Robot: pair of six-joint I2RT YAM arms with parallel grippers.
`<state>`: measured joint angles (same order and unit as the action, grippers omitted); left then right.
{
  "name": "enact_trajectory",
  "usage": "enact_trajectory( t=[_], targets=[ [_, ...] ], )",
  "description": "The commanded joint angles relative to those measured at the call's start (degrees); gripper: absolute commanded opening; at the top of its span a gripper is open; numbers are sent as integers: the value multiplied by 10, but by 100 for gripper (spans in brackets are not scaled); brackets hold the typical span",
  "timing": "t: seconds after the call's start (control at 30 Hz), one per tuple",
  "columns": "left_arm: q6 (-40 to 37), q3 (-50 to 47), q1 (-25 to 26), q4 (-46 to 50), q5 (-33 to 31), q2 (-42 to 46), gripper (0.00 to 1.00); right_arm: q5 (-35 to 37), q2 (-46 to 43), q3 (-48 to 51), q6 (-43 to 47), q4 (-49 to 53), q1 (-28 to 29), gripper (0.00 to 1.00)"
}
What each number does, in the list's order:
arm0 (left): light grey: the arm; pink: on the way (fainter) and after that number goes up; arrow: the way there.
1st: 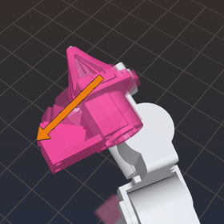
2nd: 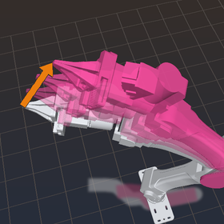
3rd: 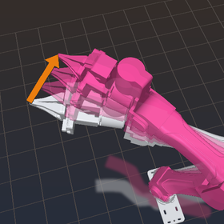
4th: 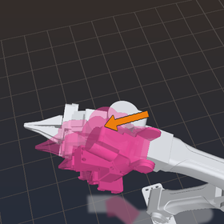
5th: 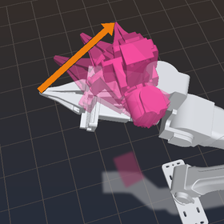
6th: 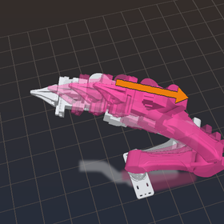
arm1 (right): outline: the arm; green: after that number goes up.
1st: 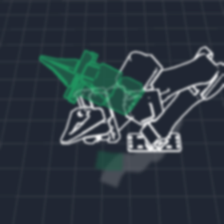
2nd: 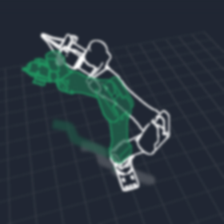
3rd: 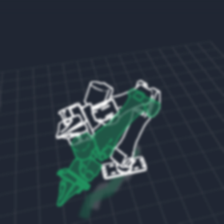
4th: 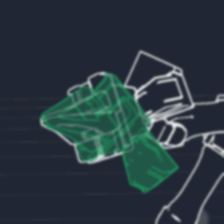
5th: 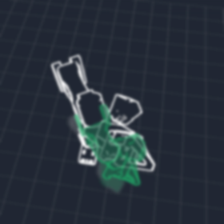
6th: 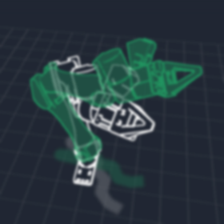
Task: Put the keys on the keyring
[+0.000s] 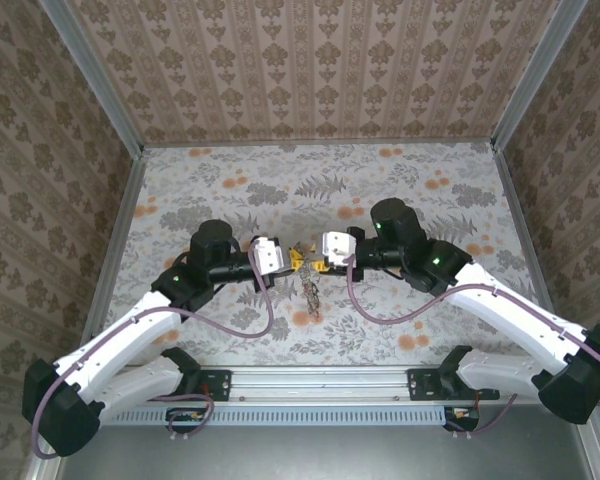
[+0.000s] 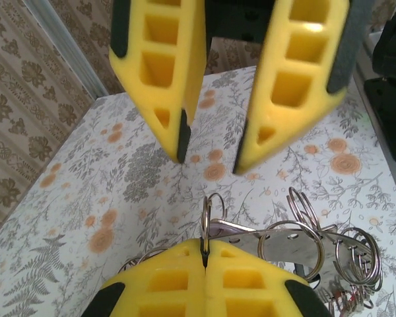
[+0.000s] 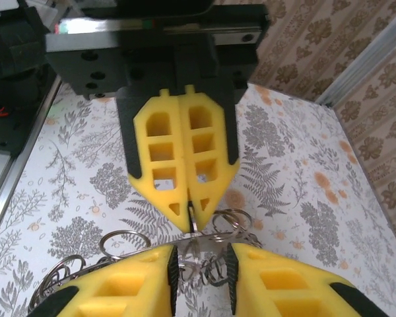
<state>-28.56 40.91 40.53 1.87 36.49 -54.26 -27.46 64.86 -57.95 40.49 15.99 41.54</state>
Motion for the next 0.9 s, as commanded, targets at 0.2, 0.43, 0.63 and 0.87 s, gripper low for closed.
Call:
enact_trajectory(
  t=[0.2,0.43,0.63,0.87],
  targets=[
    [20,20,7,-59,59,-1,0,36,24,-24,13,32,11,27],
    [22,20,9,-66,62,-5,0,40,24,-23,8,38,11,20],
    [25,18,12,-66,50,-9,0,36,15,-20,10,37,12,0],
    [5,57,12,46,-14,-20,15,42,9,-21,20,51,11,0]
  ],
)
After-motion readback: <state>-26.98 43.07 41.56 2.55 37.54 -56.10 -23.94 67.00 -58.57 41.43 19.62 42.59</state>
